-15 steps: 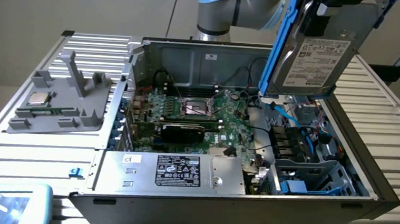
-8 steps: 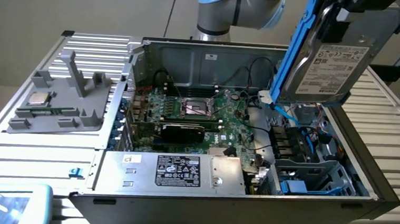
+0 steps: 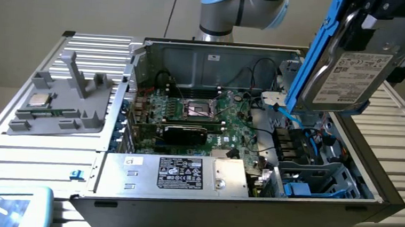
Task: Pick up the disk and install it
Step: 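Pick up the disk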
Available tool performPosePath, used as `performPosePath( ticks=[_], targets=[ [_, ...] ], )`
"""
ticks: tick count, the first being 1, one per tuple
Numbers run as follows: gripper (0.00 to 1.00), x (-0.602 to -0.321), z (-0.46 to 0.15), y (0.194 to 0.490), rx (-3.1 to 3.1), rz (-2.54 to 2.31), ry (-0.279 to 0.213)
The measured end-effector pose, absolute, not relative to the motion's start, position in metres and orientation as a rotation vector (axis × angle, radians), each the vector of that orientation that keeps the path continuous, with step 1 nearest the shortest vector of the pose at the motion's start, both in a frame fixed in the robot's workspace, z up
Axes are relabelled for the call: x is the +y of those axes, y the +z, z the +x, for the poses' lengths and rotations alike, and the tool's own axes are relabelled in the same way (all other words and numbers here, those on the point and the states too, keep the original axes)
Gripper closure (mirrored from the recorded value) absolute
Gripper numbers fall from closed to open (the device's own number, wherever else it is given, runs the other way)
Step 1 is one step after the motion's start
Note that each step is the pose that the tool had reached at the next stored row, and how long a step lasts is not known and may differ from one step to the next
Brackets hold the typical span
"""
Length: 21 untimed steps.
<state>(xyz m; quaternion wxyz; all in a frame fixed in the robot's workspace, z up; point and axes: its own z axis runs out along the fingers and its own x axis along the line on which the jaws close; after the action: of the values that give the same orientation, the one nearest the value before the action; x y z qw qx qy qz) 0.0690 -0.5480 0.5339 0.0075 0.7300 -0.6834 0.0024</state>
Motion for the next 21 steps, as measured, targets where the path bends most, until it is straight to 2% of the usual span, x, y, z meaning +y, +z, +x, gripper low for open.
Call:
performPosePath(
  ticks=[12, 21],
  targets=[
    [0.63, -0.568, 0.073, 0.534, -2.143, 2.277, 0.007],
    [0.63, -0.573, 0.078, 0.534, -2.16, 2.261, 0.007]
  ],
)
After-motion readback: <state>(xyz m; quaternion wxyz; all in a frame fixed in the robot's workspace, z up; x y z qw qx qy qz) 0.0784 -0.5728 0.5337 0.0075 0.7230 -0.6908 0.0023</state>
